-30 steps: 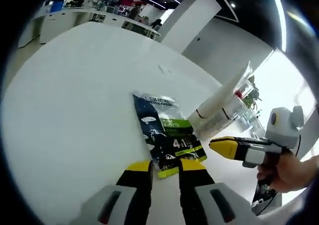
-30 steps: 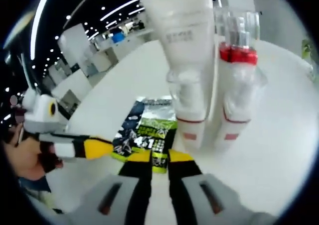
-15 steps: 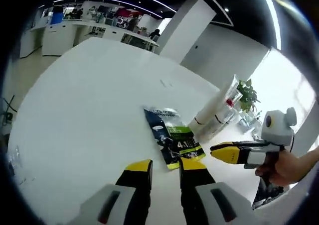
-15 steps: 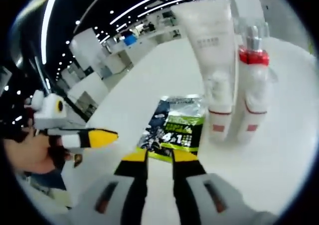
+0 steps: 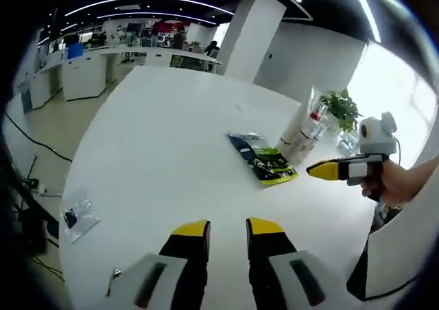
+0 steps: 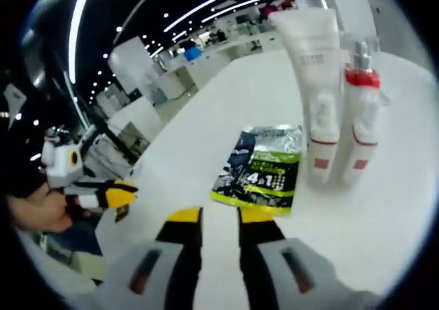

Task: Arrange the skincare products in the storage area until every visible bottle or jar stands upright without overlapping.

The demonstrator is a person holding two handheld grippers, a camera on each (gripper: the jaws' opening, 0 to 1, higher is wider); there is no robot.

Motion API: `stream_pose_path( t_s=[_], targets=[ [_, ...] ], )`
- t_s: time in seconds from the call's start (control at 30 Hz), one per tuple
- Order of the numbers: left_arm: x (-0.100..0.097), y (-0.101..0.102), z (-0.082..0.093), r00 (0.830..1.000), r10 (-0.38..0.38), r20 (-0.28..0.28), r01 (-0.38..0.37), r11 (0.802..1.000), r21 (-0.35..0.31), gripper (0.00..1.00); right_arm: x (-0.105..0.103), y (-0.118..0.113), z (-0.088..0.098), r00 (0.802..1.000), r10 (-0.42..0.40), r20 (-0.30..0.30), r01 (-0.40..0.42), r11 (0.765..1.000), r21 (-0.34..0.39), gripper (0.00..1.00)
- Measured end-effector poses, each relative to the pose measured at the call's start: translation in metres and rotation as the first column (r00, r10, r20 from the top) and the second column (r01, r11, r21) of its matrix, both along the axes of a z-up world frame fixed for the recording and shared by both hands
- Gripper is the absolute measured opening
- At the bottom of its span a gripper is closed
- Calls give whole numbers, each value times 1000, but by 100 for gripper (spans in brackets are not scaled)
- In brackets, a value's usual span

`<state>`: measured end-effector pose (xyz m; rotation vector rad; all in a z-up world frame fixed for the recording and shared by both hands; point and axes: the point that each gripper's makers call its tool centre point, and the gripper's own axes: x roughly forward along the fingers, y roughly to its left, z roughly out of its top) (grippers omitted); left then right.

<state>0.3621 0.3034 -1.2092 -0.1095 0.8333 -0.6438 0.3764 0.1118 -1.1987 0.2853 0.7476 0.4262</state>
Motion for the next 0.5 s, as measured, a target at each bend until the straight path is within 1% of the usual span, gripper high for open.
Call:
stream_pose_path(
  t_s=[0.03, 0.07, 0.1, 0.17, 0.23, 0.3, 0.37, 0.43, 0.5],
  targets=[
    [-1, 6, 1, 1000, 4, 3, -5, 1000, 6, 22, -1, 1, 0, 1000, 2, 2, -2, 1000, 0, 19],
    [-3, 16, 1, 1000, 10, 14, -10, 1000, 27, 23, -3, 1, 1, 1000, 5, 3, -5, 1000, -1, 19],
    [-5, 22, 0, 1000, 11, 16, -11, 999, 41, 23, -4, 2, 1, 1000, 9, 4, -9, 1000, -3, 19],
    [-8, 35, -2, 1000, 17, 14, -17, 998, 60, 27, -7, 2, 1, 1000, 18, 8, -18, 1000, -9, 19],
    [-9, 49, -3, 999, 13, 29, -16, 995, 98, 30, -9, 2, 0, 1000, 27, 12, -27, 1000, -13, 20],
    [-12, 59, -6, 1000, 6, 21, -9, 992, 123, 33, -11, 2, -1, 999, 31, 11, -31, 999, -16, 20],
    [-17, 74, -9, 1000, -10, 14, 8, 987, 161, 38, -13, 2, 1, 999, 34, 16, -34, 999, -17, 20],
    [-19, 84, -12, 1000, -19, 14, 16, 982, 188, 40, -15, 2, 2, 999, 38, 25, -38, 999, -20, 20],
    [-24, 93, -16, 999, -32, -9, 33, 977, 210, 44, -16, 3, 3, 999, 42, 28, -42, 999, -21, 20]
  ],
)
